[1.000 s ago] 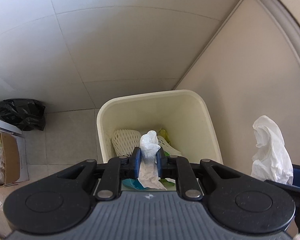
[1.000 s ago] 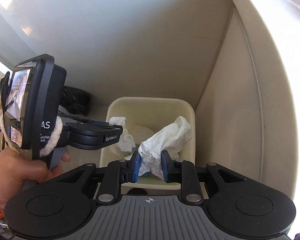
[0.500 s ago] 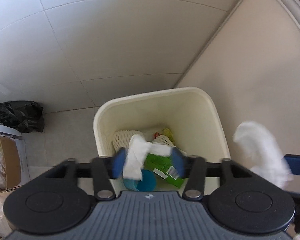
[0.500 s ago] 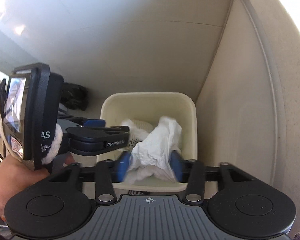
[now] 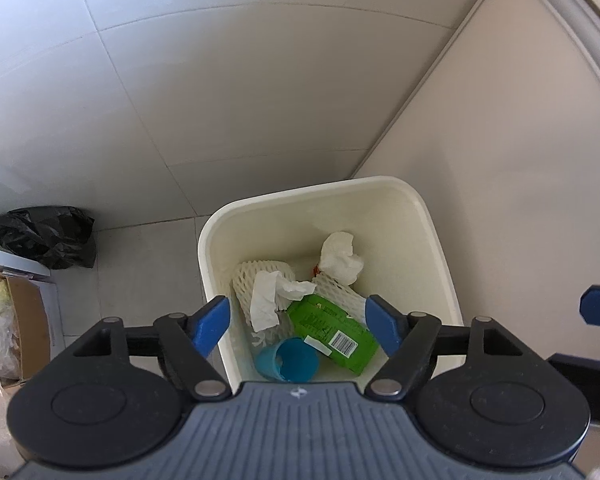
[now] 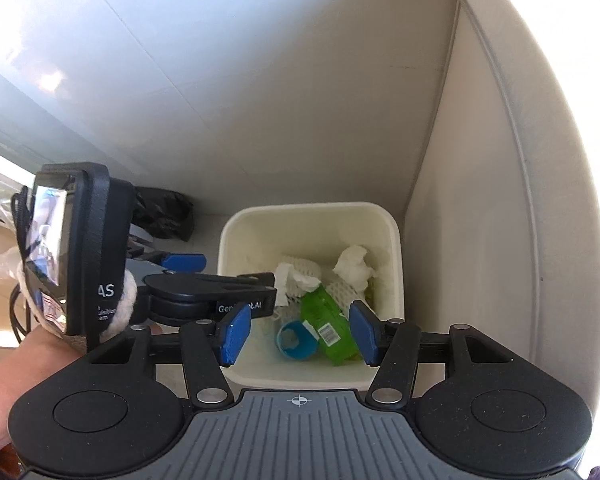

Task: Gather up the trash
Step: 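Open both tools to drop the tissues into the bin, then move both open tools back over the counter toward the bag and glove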

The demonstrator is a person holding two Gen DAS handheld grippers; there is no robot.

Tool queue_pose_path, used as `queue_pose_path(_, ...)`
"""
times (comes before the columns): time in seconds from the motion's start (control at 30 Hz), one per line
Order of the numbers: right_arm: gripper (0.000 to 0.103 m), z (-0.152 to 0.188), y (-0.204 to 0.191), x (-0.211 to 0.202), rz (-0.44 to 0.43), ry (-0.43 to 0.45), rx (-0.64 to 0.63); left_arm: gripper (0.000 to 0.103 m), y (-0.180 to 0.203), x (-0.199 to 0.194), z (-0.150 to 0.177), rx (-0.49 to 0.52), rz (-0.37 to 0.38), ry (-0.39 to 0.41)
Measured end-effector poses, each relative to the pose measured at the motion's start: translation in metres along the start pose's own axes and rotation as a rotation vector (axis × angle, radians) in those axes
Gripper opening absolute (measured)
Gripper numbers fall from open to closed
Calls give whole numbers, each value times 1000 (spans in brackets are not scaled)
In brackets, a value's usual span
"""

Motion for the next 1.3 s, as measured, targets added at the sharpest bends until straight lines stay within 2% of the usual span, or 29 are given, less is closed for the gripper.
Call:
queue_pose_path(0.13,55,4,-4,-28,-29,49,-30,80,2,-16,1,5,0,26)
queue_pose_path(0.2,62,9,-6,-44,-46,79,-45,87,-2,-24,1,3,-2,27)
queue_pose_path(0.37,76,19,-5,-87,-88,166,-81,93,-10,-50,-1,-51,6,55)
queue_pose_path(0.53,86,27,-3,-125,-50,278,-127,100,-7,-82,-9,-43,-2,111)
queue_pose_path(0.77,90,32,19,-175,69,423,-159,102,16,-120,-27,18,10,200)
queue_pose_path(0.97,95,46,57,-216,196,518,-156,102,55,-145,-42,42,54,267)
queue_pose_path(1.13,95,61,101,-221,292,569,-59,102,104,-160,-58,95,108,316)
queue_pose_path(1.3,95,76,148,-232,365,606,63,102,160,-169,-72,217,142,350)
Point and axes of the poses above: each gripper's, at about its wrist camera, not at the fingertips, and x roughly the way its jaws point, y to its right, z to its underside, the point moved 8 cm from there along x, roughly the way its jaws point, and after that the axes turned 6 degrees about x, right-handed, at the moved point
